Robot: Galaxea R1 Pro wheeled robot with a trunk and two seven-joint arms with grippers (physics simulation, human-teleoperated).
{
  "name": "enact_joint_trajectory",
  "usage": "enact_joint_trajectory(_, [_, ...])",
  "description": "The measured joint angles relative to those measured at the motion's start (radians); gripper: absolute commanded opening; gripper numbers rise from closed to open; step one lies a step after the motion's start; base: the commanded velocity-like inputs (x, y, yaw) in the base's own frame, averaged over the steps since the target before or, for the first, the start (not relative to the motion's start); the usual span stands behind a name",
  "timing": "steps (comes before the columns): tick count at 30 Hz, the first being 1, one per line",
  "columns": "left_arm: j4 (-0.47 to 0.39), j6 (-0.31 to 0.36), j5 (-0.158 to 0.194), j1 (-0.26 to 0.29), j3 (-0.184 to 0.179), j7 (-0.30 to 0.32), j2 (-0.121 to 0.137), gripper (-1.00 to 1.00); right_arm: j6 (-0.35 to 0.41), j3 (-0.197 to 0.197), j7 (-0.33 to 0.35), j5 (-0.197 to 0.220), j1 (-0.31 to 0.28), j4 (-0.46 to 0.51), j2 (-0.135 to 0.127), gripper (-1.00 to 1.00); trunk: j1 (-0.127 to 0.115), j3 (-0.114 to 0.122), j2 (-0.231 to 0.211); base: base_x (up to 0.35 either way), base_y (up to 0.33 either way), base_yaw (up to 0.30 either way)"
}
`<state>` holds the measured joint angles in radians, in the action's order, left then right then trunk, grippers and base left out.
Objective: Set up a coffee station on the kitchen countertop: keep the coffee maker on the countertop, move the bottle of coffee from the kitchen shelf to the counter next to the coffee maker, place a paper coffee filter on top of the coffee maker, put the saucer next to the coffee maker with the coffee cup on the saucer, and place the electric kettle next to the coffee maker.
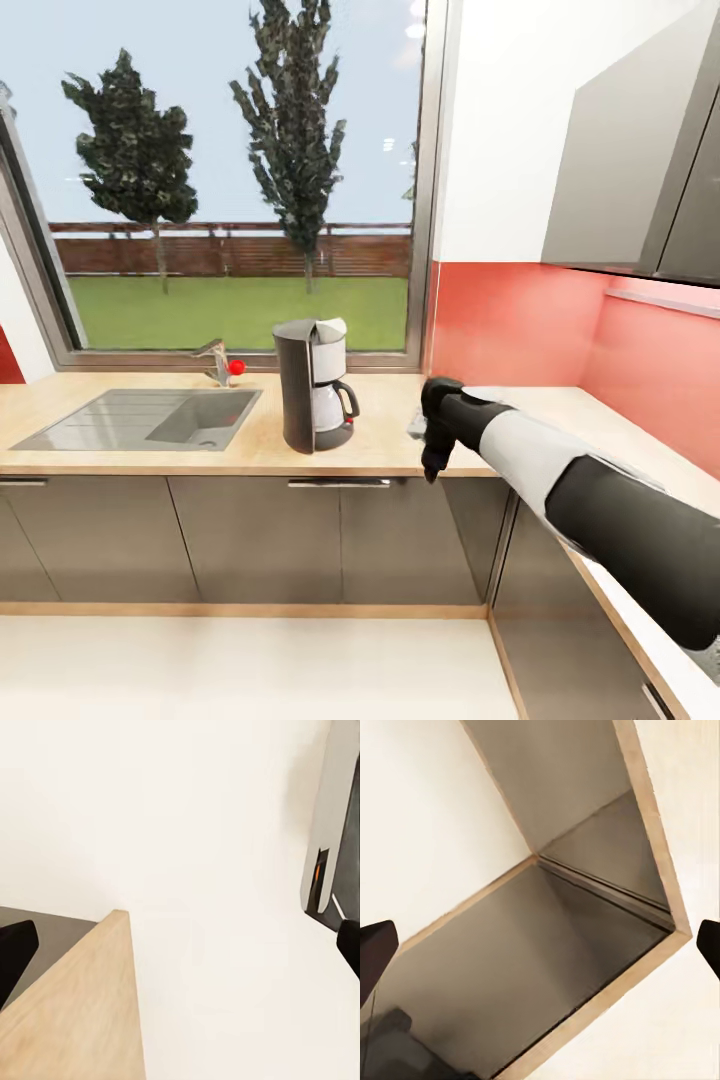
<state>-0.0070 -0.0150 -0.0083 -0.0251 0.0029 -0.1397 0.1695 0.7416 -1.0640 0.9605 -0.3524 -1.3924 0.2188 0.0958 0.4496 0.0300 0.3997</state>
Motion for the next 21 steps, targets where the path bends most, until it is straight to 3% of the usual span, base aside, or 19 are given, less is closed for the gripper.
enact_joint_trajectory(5, [-0.031,0.000,-0.001,0.000,-0.001,0.001,-0.003,1.00,-0.075,0.004,-0.081,0.032,0.156,-0.002,-0.001,1.00,0.000,0.000,0.000,0.000,0.000,0.000])
enact_joint_trajectory(8, [-0.047,0.000,0.000,0.000,-0.001,0.001,-0.004,1.00,-0.120,0.004,-0.114,0.108,0.237,-0.004,-0.007,1.00,0.000,0.000,0.000,0.000,0.000,0.000])
enact_joint_trajectory(12, [-0.065,-0.002,0.000,0.001,-0.001,0.001,-0.004,1.00,-0.292,0.002,-0.248,0.261,0.378,-0.018,-0.041,1.00,0.000,0.000,0.000,0.000,0.000,0.000])
enact_joint_trajectory(17, [-0.093,-0.003,0.000,0.000,0.000,0.000,-0.004,1.00,-0.453,0.009,-0.400,0.398,0.493,-0.071,-0.048,1.00,0.000,0.000,0.000,0.000,0.000,0.000])
enact_joint_trajectory(20, [-0.102,-0.004,0.001,0.000,0.000,-0.001,-0.005,1.00,-0.515,0.013,-0.509,0.513,0.555,-0.117,-0.047,1.00,0.000,0.000,0.000,0.000,0.000,0.000])
enact_joint_trajectory(21, [-0.105,-0.004,0.001,0.000,0.000,-0.001,-0.005,1.00,-0.535,0.012,-0.553,0.570,0.580,-0.130,-0.047,1.00,0.000,0.000,0.000,0.000,0.000,0.000])
